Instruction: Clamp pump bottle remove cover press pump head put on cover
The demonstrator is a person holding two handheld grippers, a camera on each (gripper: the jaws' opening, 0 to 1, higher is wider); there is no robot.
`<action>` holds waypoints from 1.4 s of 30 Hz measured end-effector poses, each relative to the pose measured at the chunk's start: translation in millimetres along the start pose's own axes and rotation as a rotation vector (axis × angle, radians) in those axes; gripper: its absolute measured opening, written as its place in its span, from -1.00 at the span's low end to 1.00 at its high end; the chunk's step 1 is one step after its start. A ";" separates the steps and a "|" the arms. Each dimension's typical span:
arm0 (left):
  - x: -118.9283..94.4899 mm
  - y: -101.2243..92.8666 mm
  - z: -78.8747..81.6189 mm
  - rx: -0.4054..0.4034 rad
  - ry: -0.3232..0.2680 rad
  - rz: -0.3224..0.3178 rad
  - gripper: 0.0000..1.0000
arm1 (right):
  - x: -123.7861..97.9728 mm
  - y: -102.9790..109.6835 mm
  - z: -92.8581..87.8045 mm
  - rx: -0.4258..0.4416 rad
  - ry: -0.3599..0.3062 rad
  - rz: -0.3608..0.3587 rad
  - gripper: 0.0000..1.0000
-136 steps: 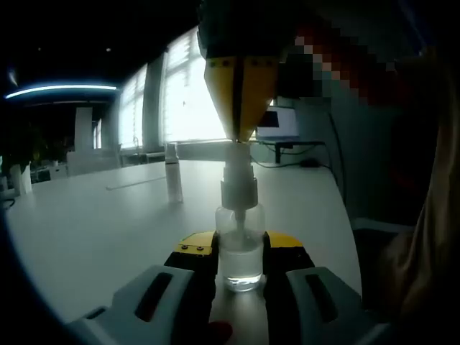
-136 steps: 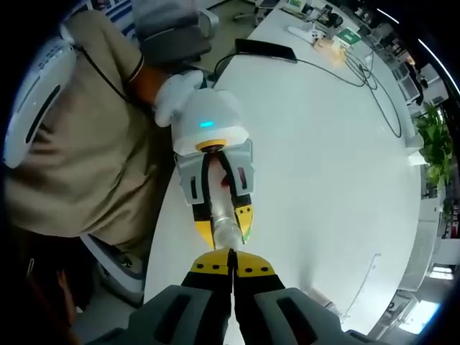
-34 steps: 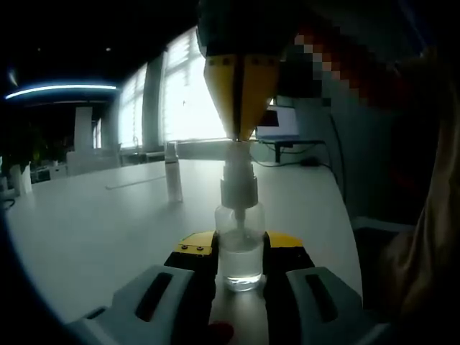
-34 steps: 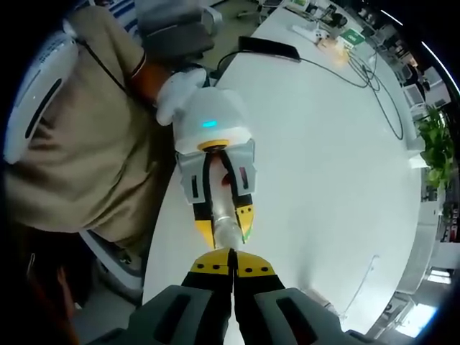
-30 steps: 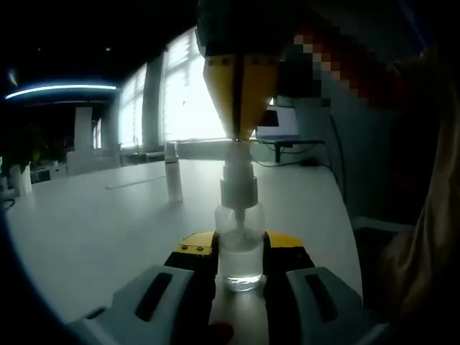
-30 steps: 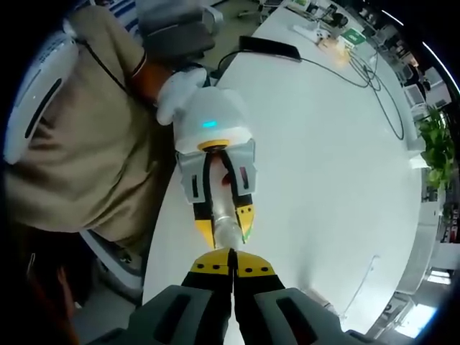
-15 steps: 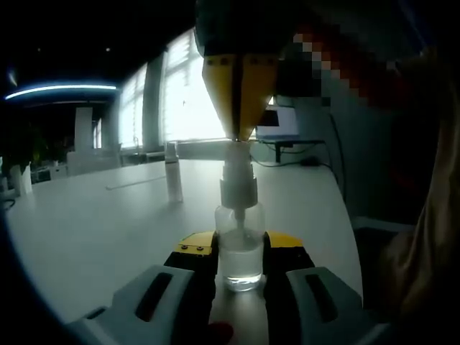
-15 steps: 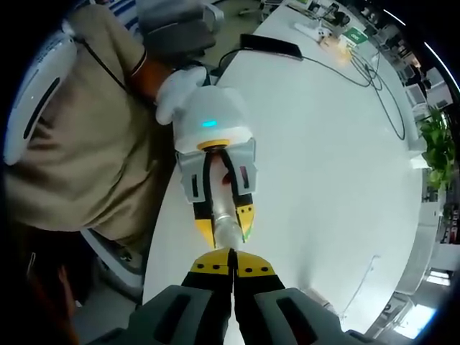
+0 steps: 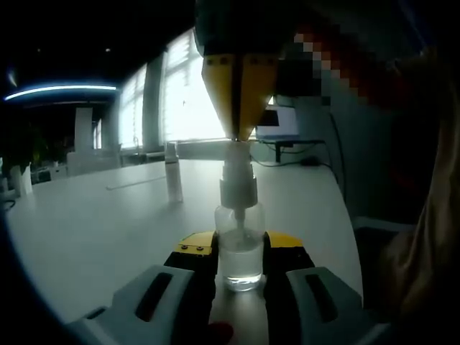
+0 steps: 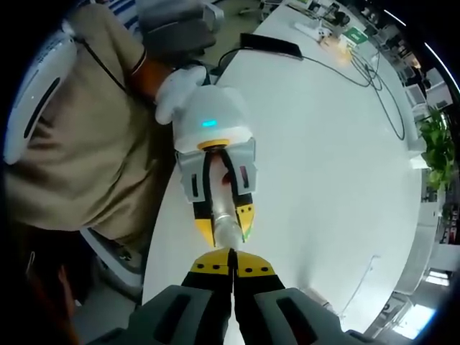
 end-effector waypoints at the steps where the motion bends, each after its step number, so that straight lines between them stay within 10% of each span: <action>1: 0.0 0.1 0.0 0.000 0.000 0.000 -0.69 | -0.1 -0.4 0.0 0.000 0.001 0.000 -1.00; 42: 0.2 0.4 -0.4 0.003 0.002 0.003 -0.69 | 6.8 -4.8 0.1 0.029 0.004 0.055 -1.00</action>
Point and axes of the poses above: the point that each gripper's makers call its tool centre point, and the gripper's own axes: x roughly forward along the fingers, y roughly to its left, z roughly out of its top, the point moved 10 cm from there along -x, roughly backward along the fingers, and after that the axes turned 10 degrees about z, right-handed, at the moved point
